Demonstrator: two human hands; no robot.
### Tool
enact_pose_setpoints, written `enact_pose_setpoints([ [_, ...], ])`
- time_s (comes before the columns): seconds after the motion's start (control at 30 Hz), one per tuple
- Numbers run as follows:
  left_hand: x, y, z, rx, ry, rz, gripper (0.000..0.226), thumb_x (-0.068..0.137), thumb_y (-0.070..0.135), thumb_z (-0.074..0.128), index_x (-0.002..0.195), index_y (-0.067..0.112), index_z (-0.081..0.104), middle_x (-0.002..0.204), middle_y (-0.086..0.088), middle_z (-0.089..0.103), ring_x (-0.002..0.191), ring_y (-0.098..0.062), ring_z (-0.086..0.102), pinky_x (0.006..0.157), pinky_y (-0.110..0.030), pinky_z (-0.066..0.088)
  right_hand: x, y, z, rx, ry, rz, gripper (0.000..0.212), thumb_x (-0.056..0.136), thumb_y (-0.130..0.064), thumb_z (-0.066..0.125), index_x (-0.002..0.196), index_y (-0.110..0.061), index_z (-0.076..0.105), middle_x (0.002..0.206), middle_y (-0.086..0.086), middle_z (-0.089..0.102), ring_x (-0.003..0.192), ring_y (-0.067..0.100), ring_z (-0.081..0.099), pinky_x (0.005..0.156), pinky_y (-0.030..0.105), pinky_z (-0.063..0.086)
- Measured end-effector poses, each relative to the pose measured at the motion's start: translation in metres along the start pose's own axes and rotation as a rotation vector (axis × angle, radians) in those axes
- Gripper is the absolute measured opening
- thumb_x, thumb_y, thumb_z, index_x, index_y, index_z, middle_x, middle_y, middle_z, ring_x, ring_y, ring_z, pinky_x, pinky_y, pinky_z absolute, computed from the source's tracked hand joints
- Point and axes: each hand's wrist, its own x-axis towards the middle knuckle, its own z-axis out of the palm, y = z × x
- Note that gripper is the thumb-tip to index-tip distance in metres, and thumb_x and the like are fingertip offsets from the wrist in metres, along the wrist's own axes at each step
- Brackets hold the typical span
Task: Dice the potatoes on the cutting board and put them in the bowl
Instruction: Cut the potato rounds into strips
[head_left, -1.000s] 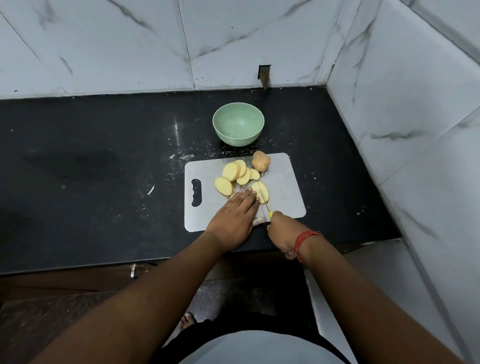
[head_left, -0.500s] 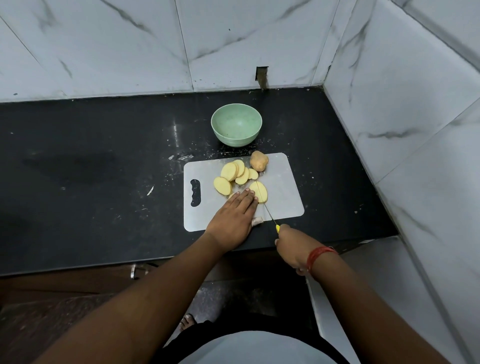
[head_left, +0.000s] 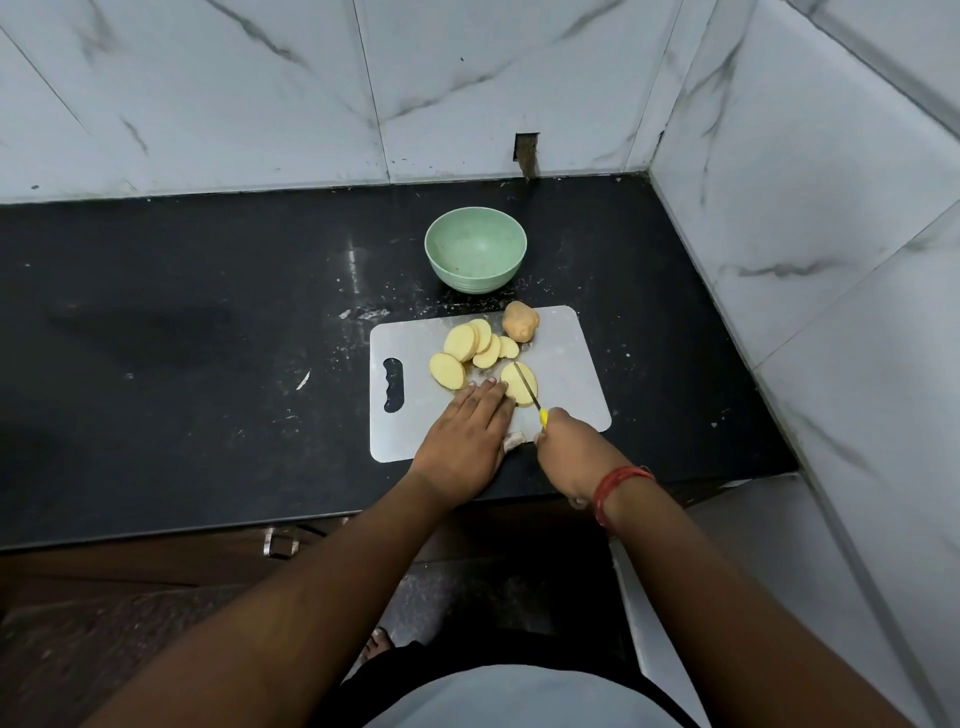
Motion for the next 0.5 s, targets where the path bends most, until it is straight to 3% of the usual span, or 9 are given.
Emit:
enact_pose_setpoints([
  [0.17, 0.0, -0.002, -0.001, -0.017, -0.017, -0.008, 0.052, 0.101, 0.036, 0.041, 0.14, 0.006, 0.058, 0.149, -0.017, 0.051, 0.142, -0.034, 0.043, 0.124, -0.043, 0.02, 0.008, -0.008, 0.003, 0.001, -0.008, 0.013, 0.022, 0.1, -0.013, 0.04, 0.119, -0.005, 0.044, 0.114, 0.016, 0.06, 0.094, 0.028, 0.059, 0.07, 0.031, 0.041],
  [0.5, 0.001, -0.004, 0.001, -0.07, -0.008, -0.009, 0.047, 0.098, 0.029, 0.058, 0.139, 0.006, 0.058, 0.149, -0.017, 0.052, 0.142, -0.034, 0.043, 0.124, -0.045, 0.023, 0.014, -0.015, 0.007, -0.065, -0.028, 0.034, 0.031, 0.097, -0.004, 0.038, 0.128, 0.0, 0.039, 0.121, 0.02, 0.059, 0.109, 0.032, 0.059, 0.074, 0.032, 0.041],
])
